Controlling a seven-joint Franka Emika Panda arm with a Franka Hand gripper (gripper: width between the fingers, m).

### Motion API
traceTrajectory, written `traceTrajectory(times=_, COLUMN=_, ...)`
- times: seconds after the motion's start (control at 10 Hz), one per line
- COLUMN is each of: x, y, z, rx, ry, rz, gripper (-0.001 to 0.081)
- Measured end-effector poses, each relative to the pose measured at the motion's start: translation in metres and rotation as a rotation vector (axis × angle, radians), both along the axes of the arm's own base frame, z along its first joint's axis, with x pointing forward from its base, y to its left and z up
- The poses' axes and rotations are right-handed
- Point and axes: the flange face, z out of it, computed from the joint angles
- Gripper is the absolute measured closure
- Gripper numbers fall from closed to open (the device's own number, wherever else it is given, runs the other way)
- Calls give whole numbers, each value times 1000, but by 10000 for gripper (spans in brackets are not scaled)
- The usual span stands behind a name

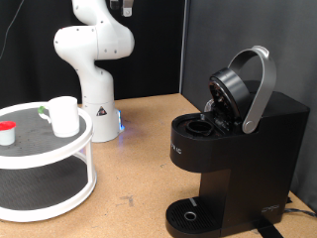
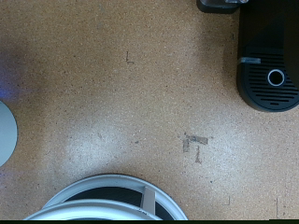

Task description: Make a cup of coffee with the keurig machine

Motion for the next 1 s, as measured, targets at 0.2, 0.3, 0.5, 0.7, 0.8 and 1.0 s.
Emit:
traceTrajectory(times=0.2, x=-1, y=-12, z=-1, rx=12, ry=-2, rz=-21, gripper=-2)
traceTrajectory(times=0.3, x=-3, y=-27, z=-1, rx=20, ry=-4, rz=-37, gripper=-2)
traceTrajectory(times=0.5, x=-11, y=-61, z=-1, rx=19, ry=-12, rz=-51, gripper=-2)
traceTrajectory(times=0.7, x=-19, y=-84, z=1, rx=19, ry=-27, rz=-30, gripper=-2)
traceTrajectory(times=0.8, x=-19, y=-83, z=1, rx=19, ry=-25, rz=-33, gripper=-2)
traceTrajectory(times=1.0, x=-20, y=-90, z=0, rx=22, ry=-31, rz=-47, gripper=-2)
